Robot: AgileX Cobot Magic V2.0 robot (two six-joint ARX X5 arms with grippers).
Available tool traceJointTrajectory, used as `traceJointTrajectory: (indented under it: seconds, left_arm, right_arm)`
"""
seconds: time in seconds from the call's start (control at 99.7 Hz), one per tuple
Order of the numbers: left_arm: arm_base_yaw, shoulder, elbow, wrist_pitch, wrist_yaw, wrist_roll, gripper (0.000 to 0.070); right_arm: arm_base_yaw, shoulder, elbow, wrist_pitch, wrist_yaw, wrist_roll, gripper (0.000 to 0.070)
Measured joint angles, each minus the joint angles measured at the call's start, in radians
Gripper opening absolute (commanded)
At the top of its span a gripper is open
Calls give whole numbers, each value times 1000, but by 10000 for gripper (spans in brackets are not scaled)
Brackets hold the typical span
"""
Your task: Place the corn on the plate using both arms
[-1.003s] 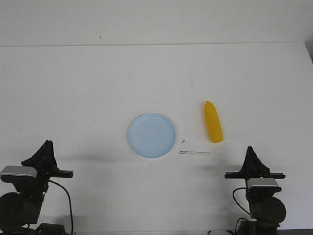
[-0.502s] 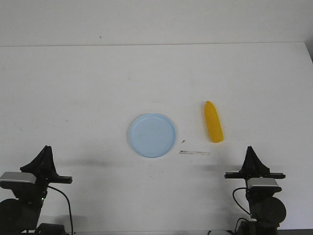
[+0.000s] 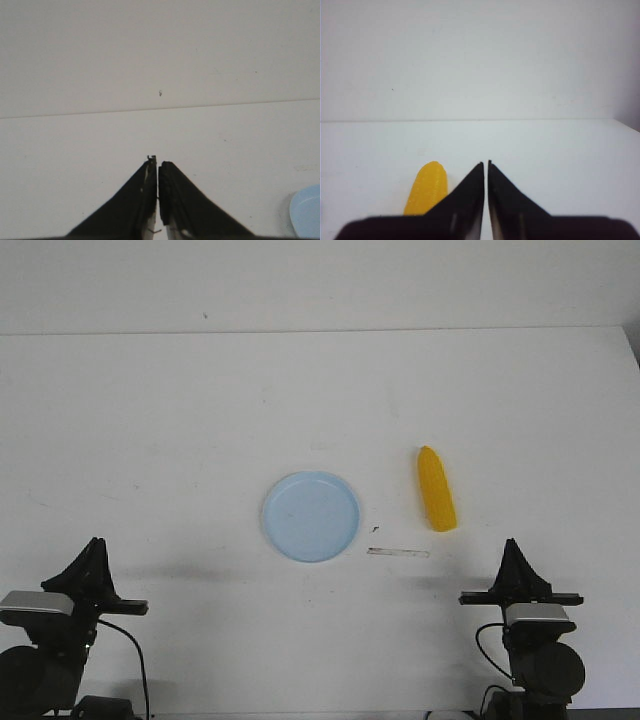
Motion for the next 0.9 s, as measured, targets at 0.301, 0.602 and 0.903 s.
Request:
traceJointTrajectory:
  seconds: [0.301, 0.602, 0.903]
  left_arm:
    - [0, 0, 0, 0, 0, 0, 1]
    - [0, 0, 0, 0, 0, 0, 1]
    - [0, 0, 0, 0, 0, 0, 1]
  right_arm:
    - [0, 0, 0, 8, 0, 0, 14]
    - [0, 0, 18, 27, -24, 115, 7]
    - [0, 114, 196, -64, -26, 128, 7]
